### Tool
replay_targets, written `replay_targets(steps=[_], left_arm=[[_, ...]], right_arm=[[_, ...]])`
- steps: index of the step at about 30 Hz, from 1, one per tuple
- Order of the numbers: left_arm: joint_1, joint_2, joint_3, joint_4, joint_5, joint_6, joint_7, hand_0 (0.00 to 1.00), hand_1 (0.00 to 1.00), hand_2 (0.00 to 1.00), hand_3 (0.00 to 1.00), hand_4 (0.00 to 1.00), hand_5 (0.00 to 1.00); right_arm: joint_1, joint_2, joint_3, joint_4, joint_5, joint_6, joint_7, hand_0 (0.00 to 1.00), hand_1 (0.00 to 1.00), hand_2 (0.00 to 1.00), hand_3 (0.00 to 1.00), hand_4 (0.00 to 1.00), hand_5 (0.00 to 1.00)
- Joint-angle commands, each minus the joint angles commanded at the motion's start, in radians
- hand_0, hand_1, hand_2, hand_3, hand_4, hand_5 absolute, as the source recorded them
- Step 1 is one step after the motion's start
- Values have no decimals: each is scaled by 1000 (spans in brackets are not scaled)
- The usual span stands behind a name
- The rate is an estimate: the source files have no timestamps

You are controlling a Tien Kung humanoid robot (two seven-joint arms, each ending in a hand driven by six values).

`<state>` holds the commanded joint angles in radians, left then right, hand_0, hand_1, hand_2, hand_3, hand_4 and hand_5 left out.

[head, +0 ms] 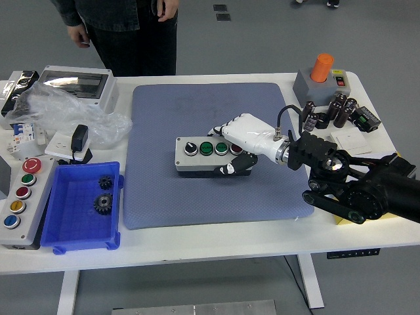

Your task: Pick up the button,place it on the desk,press the button,press the button

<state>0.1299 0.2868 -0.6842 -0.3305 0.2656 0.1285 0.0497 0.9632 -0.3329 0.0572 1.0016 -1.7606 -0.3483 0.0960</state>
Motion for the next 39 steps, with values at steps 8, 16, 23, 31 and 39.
replay_targets(steps=[8,16,23,31,39], left_arm=[[2,0,1,0,1,0,0,654,692,698,820,882,468],[3,0,0,0,2,-1,-1,654,692,699,820,883,470],[4,0,0,0,3,-1,-1,654,692,698,819,885,472],[3,1,2,1,4,-3,0,654,692,698,818,886,473],[1,1,1,1,5,-4,1,654,692,698,814,887,474]], right_arm=[[-4,5,2,-9,16,10,5,545,592,595,388,548,32],[-6,6,15,-13,22,35,11,561,612,646,412,573,39],[-10,10,19,-15,17,47,9,599,625,669,596,723,144],[-10,10,24,-15,6,52,2,675,656,708,670,744,228],[-8,8,31,-17,4,64,-3,700,673,740,716,781,238]])
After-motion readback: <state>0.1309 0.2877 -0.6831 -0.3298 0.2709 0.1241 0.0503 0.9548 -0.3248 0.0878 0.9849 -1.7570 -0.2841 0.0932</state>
